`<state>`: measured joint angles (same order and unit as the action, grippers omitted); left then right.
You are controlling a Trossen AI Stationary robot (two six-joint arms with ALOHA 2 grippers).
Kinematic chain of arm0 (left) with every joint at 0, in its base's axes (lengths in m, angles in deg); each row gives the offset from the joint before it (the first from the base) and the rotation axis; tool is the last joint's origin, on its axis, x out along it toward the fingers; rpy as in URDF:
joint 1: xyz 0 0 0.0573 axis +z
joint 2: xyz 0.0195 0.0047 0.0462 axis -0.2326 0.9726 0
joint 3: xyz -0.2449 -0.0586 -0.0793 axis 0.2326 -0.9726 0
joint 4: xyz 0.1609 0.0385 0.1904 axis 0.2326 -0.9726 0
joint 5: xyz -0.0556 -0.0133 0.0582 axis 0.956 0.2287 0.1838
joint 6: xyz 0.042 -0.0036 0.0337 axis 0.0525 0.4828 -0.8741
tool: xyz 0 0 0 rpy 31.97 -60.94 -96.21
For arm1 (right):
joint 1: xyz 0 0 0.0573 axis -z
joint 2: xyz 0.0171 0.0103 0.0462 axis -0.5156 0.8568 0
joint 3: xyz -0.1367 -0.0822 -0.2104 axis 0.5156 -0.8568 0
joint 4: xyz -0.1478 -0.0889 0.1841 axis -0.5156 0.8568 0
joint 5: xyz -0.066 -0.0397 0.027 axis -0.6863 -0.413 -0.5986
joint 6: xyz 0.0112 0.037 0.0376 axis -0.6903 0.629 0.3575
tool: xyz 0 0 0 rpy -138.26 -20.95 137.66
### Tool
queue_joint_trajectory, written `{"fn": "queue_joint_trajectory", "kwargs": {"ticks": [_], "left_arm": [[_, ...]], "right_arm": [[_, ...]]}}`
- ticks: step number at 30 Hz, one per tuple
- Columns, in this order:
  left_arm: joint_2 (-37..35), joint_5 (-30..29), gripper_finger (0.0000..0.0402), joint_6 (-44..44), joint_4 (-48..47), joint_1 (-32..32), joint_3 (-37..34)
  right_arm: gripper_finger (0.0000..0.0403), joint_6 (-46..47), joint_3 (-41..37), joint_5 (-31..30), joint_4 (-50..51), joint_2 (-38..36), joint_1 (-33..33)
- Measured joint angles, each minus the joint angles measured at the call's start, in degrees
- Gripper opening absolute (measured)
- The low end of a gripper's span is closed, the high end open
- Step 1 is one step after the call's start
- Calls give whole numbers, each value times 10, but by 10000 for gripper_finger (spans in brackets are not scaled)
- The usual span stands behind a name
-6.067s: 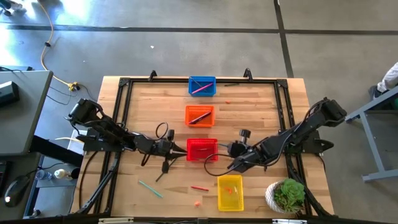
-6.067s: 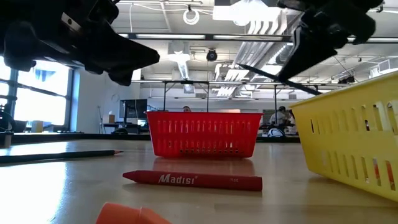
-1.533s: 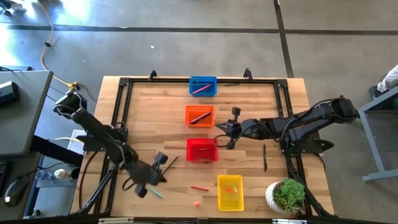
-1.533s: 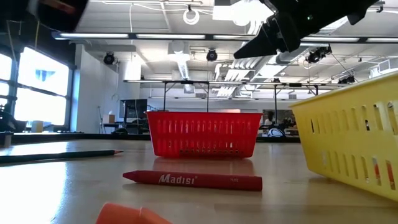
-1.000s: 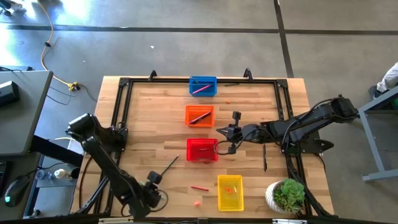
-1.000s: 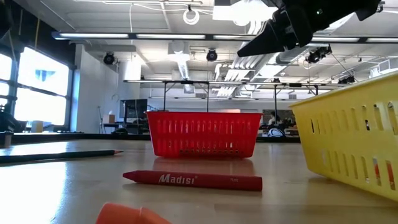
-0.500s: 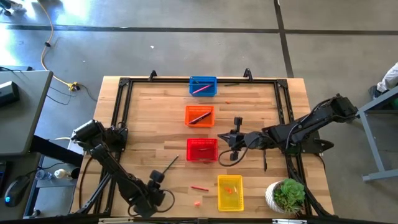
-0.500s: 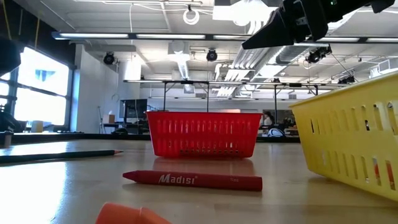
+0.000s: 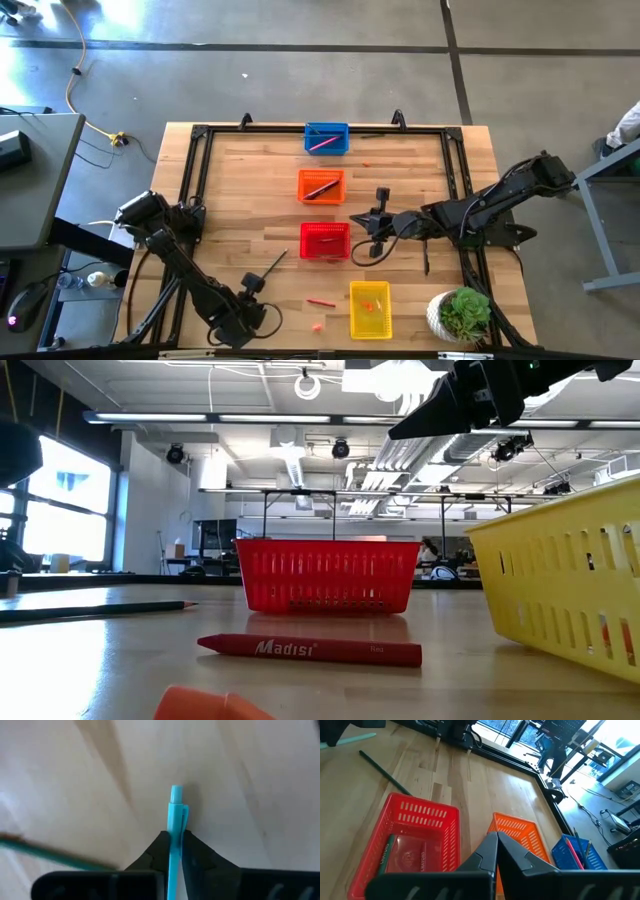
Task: Sort crayons/erasers/pens/pencils in bins
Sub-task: Put the blue pen into the orange bin
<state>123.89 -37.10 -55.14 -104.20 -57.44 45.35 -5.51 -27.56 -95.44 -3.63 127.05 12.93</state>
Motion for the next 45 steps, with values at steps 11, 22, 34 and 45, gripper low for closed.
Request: {"fn": "queue_joint_trajectory", "kwargs": {"ticks": [11,22,34,45], "left_arm": [[-105,-90,0,21,-12,29,-2],[-201,-109,1,13,-16,93,-1],[-66,-62,96,86,-12,94,-1],[-20,3,115,118,-7,128,0]], "right_arm": [[0,1,0,0,0,0,0],[0,4,0,0,3,0,0],[0,6,0,2,4,0,0],[0,6,0,3,5,0,0]]}}
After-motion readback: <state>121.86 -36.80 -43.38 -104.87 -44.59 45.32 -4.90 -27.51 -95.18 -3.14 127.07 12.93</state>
